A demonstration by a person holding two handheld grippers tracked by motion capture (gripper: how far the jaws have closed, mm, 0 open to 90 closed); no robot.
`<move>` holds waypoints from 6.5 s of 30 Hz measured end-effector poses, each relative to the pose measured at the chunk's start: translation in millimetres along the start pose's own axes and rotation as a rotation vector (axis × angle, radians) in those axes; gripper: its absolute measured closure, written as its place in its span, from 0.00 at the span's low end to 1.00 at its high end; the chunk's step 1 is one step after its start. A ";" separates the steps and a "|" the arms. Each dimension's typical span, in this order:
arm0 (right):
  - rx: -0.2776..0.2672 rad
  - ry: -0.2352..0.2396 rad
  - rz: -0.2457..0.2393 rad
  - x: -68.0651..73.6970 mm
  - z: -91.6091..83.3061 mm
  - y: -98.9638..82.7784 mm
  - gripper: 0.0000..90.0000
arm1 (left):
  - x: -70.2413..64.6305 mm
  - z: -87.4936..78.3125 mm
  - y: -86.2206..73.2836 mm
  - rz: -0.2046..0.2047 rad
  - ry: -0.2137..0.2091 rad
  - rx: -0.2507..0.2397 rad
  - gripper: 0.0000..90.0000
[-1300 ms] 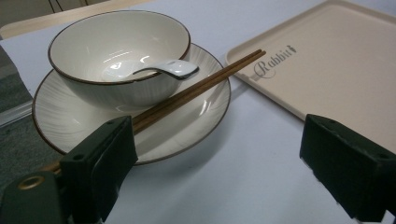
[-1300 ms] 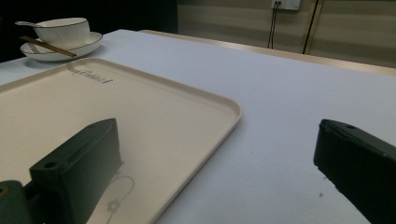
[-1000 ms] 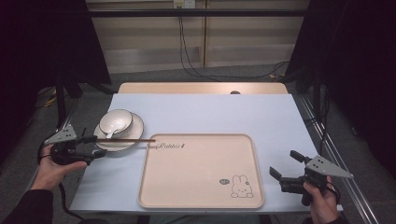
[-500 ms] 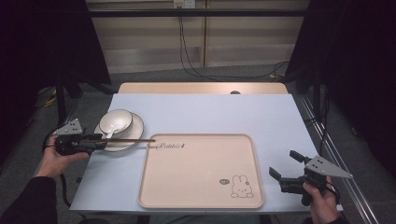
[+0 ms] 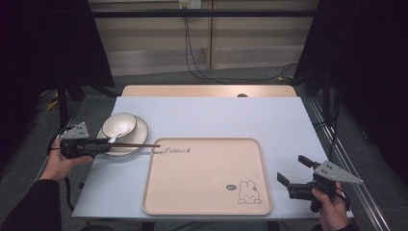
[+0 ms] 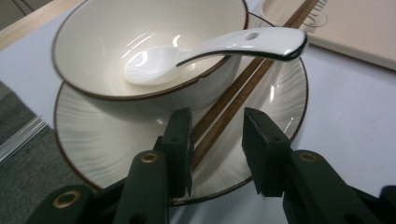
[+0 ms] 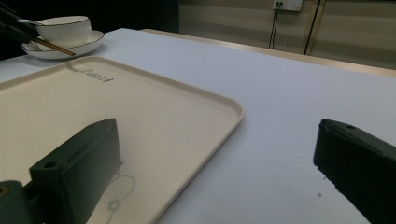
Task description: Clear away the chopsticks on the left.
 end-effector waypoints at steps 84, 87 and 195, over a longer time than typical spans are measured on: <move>-0.022 0.032 -0.004 4.3 1.3 1.5 0.00 | -107.4 -41.7 46.8 -0.395 -0.037 -0.059 0.94; -0.023 0.033 -0.004 4.5 1.4 1.5 0.00 | -117.8 -41.3 49.7 -0.424 -0.013 -0.072 0.94; -0.015 0.051 -0.020 6.8 3.7 1.9 0.00 | -192.3 59.7 87.1 -0.761 0.103 0.099 0.65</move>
Point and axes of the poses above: each handheld gripper's, and its own axes: z roughly forward along the jaws, y roughly out of its top, x roughly to its left, the point moved 1 cm from there along z, roughly forward along the jaws, and after that the axes turned 6 degrees about z, right-handed, at the moved point
